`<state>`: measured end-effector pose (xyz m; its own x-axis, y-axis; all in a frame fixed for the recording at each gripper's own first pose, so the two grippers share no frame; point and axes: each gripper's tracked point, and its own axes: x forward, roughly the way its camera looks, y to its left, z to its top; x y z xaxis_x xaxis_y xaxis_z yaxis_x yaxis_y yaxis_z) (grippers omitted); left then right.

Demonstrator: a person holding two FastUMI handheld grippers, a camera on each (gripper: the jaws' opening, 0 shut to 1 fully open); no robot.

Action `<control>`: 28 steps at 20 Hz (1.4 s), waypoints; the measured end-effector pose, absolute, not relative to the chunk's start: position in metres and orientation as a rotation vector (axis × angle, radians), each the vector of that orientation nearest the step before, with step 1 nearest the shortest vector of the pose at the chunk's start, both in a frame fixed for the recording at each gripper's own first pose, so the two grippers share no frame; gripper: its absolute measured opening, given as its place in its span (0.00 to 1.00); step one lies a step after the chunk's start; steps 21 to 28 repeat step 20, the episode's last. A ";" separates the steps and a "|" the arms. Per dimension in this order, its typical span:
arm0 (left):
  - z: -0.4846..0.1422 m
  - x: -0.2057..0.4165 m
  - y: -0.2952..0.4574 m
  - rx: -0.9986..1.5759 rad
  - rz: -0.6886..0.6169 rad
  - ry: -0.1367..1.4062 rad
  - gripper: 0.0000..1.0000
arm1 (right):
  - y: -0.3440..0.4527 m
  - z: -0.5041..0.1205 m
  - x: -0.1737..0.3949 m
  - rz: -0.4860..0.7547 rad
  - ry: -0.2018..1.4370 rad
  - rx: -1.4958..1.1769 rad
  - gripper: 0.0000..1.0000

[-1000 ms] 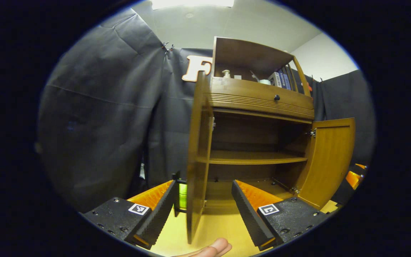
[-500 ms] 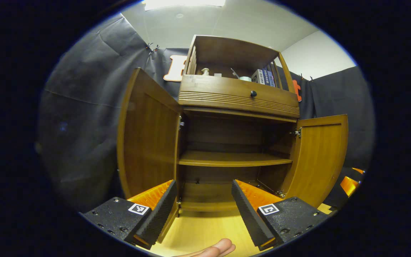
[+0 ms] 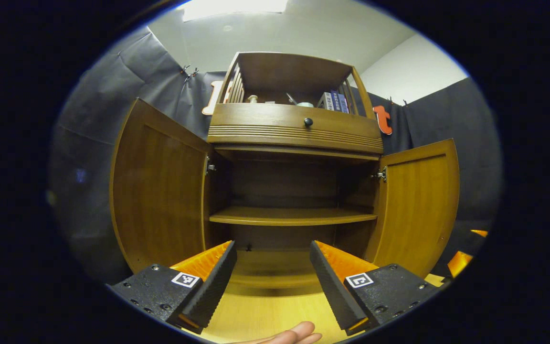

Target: Open the right door of the double-door shoe cabinet with the right hand, and open the left door with the left hand.

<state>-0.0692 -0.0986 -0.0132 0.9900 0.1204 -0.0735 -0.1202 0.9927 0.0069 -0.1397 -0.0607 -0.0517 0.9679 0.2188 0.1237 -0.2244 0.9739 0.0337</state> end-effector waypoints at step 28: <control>-0.036 -0.051 -0.134 0.039 0.173 0.044 0.92 | -0.126 -0.073 -0.120 0.104 -0.074 0.102 0.98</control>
